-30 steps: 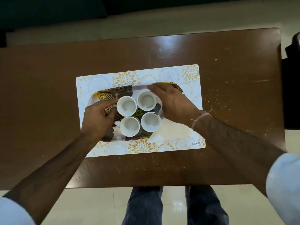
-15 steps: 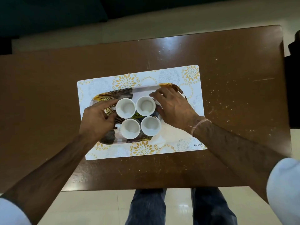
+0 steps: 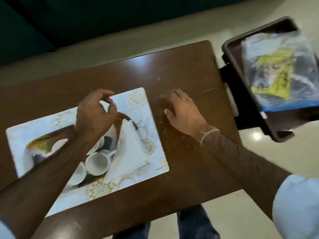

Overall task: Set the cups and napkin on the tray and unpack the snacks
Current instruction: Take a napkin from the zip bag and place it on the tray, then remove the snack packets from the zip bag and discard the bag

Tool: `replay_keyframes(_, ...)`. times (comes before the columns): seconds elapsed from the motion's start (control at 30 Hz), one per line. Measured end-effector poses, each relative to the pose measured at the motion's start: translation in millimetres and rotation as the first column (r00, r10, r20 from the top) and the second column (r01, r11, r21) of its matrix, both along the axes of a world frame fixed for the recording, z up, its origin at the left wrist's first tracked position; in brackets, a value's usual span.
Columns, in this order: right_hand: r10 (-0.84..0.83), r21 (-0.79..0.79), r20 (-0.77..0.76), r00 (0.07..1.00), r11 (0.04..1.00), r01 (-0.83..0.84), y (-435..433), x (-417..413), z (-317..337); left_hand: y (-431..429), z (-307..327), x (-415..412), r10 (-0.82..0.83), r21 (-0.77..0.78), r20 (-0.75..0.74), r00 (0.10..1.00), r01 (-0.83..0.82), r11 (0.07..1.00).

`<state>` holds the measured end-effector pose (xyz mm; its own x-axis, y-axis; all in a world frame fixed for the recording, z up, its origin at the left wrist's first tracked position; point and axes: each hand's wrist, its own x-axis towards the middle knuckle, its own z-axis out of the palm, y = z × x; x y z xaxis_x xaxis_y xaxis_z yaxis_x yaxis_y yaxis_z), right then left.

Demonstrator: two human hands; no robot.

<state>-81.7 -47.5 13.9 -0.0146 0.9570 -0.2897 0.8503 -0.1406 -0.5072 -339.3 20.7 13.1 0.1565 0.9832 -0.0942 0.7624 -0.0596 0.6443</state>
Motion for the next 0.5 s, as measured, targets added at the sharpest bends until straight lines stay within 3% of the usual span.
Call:
replay_keyframes(0.17,-0.272,0.047,0.016,0.962,0.962,0.271,-17,114,6,13,-15,140,-0.187,-0.089,0.073,0.98,0.193,0.977)
replay_keyframes(0.3,-0.501,0.13,-0.048,0.864,0.855,0.502,-40,197,9,6,-18,243,-0.339,-0.098,0.093,0.936,0.348,0.932)
replay_keyframes(0.5,-0.83,0.093,-0.072,0.553,0.547,0.832,-84,295,-3,-25,-19,385,-0.552,-0.043,0.077,0.83,0.556,0.83)
